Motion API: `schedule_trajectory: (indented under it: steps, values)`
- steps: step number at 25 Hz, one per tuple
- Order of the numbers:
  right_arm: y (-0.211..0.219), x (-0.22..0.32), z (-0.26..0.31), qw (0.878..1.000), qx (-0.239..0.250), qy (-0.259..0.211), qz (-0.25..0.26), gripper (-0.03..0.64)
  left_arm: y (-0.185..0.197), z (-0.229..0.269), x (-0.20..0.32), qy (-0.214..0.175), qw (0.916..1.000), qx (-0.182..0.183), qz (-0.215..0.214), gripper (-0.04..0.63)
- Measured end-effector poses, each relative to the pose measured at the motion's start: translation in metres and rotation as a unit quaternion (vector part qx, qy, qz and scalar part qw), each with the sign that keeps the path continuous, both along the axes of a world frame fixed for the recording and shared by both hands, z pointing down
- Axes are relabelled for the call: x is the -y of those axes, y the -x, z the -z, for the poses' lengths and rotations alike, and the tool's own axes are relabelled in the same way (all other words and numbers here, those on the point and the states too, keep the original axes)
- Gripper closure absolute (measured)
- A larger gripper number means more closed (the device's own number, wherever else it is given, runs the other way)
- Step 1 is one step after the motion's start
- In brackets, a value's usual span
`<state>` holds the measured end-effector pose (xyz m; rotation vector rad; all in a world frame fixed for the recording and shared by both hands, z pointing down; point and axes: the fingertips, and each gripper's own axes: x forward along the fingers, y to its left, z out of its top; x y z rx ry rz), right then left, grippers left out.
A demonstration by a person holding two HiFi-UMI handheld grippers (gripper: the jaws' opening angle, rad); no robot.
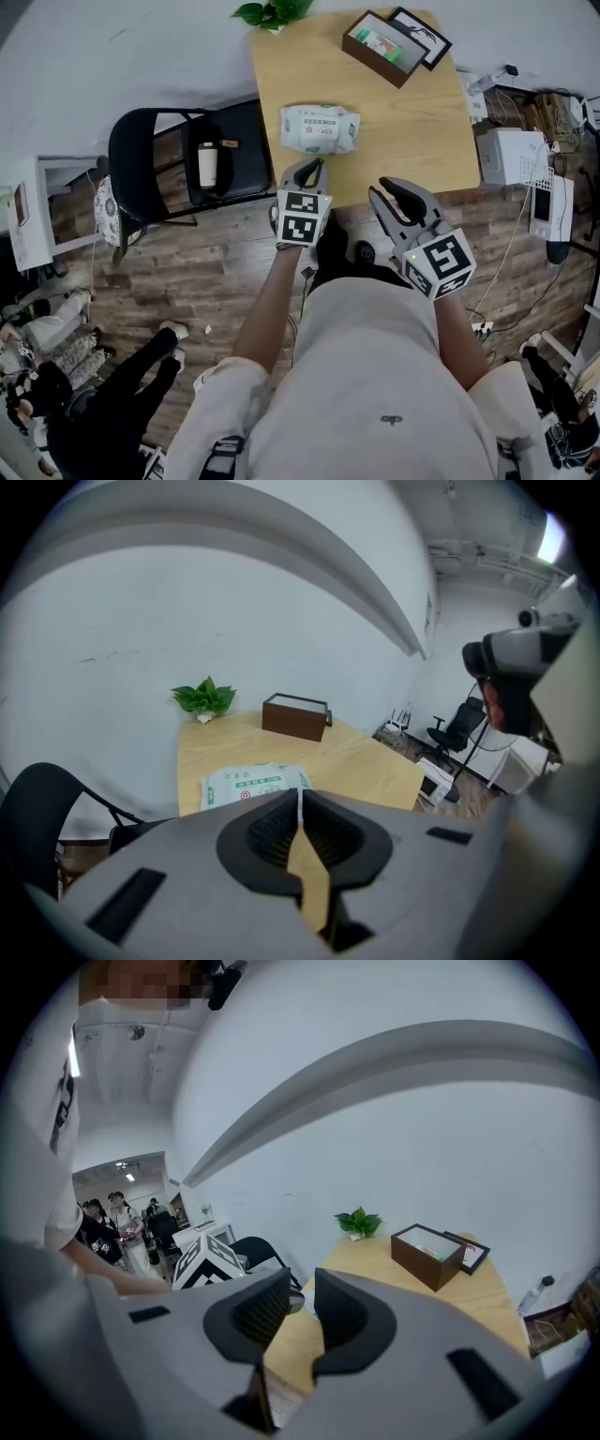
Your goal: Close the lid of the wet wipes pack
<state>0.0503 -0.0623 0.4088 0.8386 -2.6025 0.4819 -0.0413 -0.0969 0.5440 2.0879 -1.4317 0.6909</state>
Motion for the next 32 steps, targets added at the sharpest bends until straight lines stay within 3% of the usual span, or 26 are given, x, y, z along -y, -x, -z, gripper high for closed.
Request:
schedule_trajectory:
  steps: [13, 32]
  values:
    - [-0.041, -0.070, 0.031, 0.998, 0.040, -0.039, 0.037, 0.611, -0.050, 0.093, -0.097, -0.078, 0.9948, -0.031, 0.059, 0.580]
    - [-0.091, -0.145, 0.064, 0.992, 0.069, -0.079, 0.075, 0.617, -0.114, 0.193, -0.198, -0.174, 0.9792, -0.054, 0.090, 0.584]
